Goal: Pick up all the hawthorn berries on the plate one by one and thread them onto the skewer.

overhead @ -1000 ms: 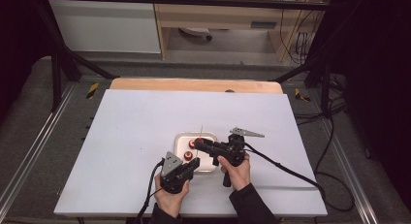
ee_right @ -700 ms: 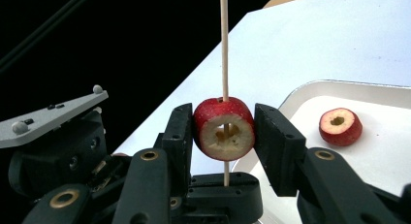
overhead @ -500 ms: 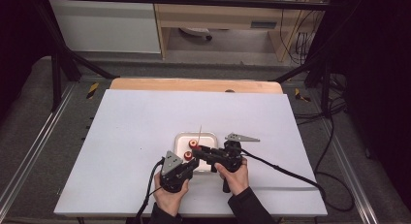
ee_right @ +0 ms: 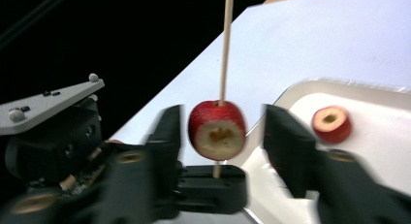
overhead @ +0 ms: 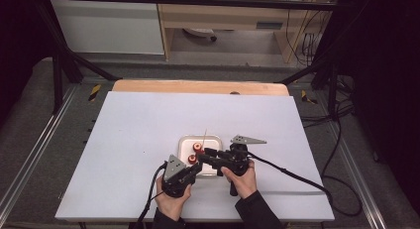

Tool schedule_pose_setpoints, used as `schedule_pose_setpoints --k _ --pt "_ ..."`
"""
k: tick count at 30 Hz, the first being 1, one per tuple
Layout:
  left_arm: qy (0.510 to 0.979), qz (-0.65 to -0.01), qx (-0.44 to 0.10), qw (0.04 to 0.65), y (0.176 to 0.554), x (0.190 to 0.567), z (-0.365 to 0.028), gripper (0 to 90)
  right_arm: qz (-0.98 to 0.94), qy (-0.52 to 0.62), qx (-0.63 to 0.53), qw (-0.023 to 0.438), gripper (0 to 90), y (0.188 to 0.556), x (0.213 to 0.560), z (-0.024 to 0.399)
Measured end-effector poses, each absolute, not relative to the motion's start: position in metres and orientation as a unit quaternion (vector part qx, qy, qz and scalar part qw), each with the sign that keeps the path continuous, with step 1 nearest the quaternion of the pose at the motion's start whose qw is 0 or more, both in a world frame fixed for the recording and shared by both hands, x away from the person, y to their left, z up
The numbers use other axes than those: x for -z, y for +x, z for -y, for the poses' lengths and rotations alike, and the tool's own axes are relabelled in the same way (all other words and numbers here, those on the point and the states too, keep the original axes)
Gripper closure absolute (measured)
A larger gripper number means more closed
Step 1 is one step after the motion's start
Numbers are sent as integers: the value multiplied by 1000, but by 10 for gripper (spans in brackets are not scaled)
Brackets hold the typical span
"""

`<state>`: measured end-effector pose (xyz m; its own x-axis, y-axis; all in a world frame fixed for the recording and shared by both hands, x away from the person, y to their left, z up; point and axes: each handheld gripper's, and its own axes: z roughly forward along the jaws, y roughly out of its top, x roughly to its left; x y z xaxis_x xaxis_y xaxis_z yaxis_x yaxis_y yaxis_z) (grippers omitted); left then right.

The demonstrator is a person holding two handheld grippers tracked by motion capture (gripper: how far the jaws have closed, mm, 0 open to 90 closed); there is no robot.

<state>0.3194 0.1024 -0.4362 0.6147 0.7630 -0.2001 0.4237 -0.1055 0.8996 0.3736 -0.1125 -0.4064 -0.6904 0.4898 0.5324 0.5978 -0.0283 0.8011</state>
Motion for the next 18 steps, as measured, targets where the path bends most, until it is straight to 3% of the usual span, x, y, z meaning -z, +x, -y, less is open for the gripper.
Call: schedule_pose_setpoints --k 4,12,18 --pt "735 -409 -168 514 319 438 -112 885 723 -375 580 -3 249 374 402 124" --pt "749 -407 -173 494 316 435 -128 885 766 -361 530 -42 112 380 400 137" --pt "754 -408 -173 485 312 434 -139 884 792 -349 498 -51 89 391 399 143"
